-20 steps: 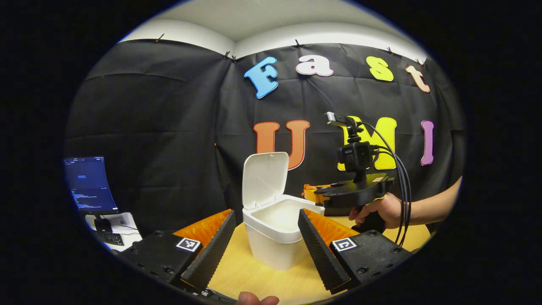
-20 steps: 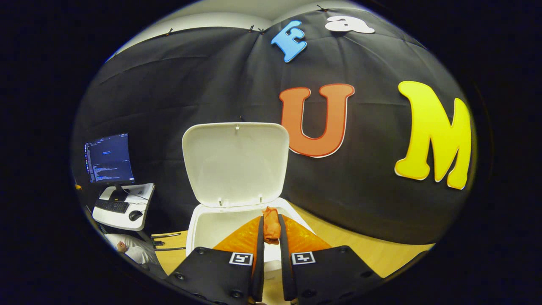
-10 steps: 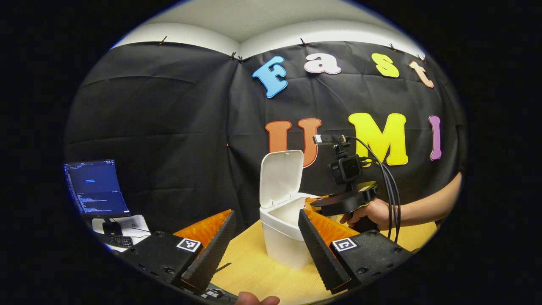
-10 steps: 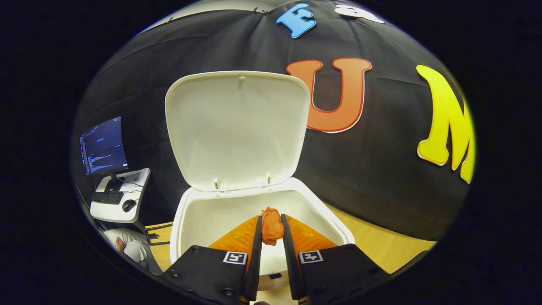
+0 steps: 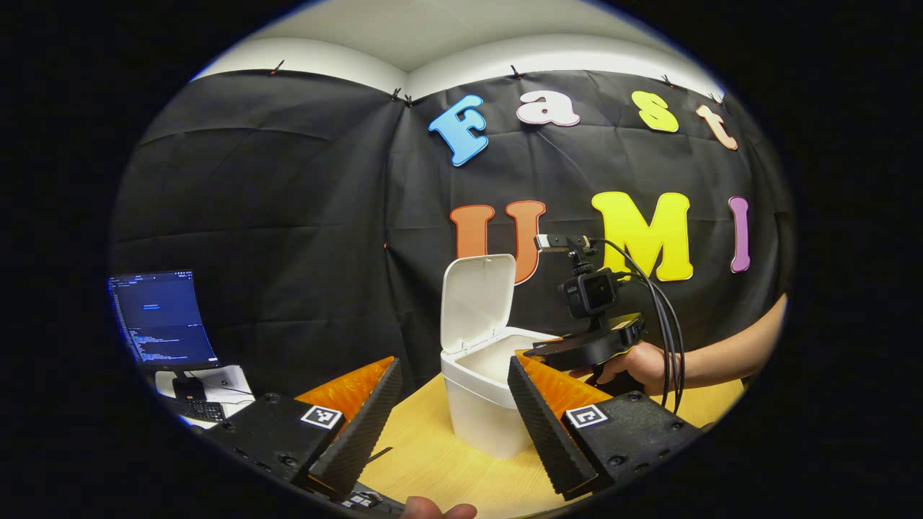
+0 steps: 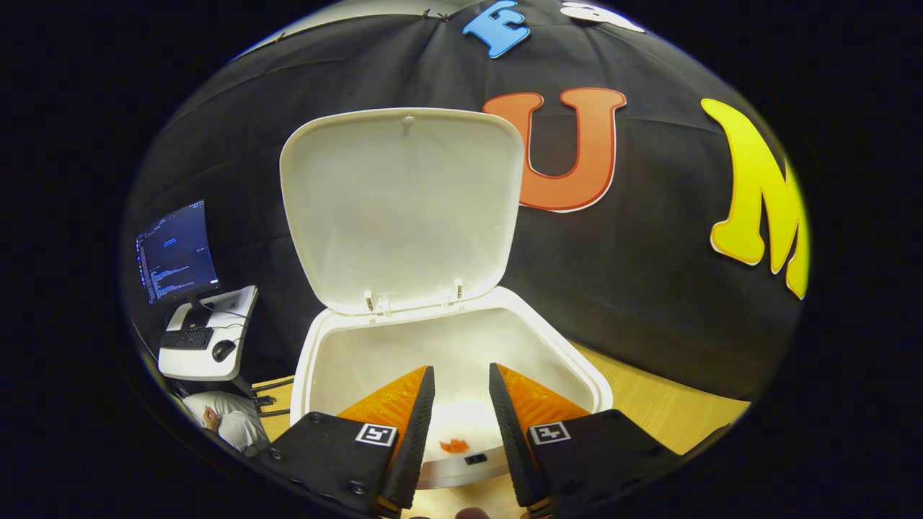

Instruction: Press the lid of the desktop garbage bin to open it, pick up the crumpled paper on the desktop and throw it into the bin, then pick up the pop can on the desktop and drop it into the bin, and finally close the garbage bin lid.

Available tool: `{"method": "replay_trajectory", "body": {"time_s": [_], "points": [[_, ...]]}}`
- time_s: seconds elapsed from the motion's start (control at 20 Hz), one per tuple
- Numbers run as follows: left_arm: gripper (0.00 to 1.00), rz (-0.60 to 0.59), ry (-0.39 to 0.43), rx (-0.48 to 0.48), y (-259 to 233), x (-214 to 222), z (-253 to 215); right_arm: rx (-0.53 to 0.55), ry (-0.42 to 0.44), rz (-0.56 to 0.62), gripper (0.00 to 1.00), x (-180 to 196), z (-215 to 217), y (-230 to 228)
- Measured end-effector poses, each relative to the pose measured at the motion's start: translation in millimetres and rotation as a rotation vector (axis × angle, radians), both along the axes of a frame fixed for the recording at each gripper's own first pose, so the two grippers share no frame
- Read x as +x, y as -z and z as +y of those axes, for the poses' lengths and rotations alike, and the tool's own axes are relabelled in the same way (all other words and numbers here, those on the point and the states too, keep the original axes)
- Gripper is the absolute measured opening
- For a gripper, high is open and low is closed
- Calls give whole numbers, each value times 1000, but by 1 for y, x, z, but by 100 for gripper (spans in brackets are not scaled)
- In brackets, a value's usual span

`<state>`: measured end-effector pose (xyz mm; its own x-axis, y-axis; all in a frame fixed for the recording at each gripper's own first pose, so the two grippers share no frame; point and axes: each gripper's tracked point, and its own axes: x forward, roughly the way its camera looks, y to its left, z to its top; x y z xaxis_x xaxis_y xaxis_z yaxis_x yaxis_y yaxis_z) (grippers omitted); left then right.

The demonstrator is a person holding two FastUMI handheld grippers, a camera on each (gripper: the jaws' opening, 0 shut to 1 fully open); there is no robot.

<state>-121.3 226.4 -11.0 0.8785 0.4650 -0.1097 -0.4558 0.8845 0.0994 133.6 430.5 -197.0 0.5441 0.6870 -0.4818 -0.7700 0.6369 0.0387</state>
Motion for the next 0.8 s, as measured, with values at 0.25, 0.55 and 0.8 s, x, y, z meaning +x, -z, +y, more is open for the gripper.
{"method": "replay_trajectory", "body": {"time_s": [0.25, 0.55, 0.8], "points": [[97, -10, 42, -11, -1, 7, -7, 47, 40, -25, 59, -2, -21, -27], [97, -18, 130, -44, 4, 28, -25, 134, 158, -90, 71, 1, -84, -76], [97, -33, 233, -44, 3, 47, -55, 170, 269, -110, 71, -4, -150, -98]]}}
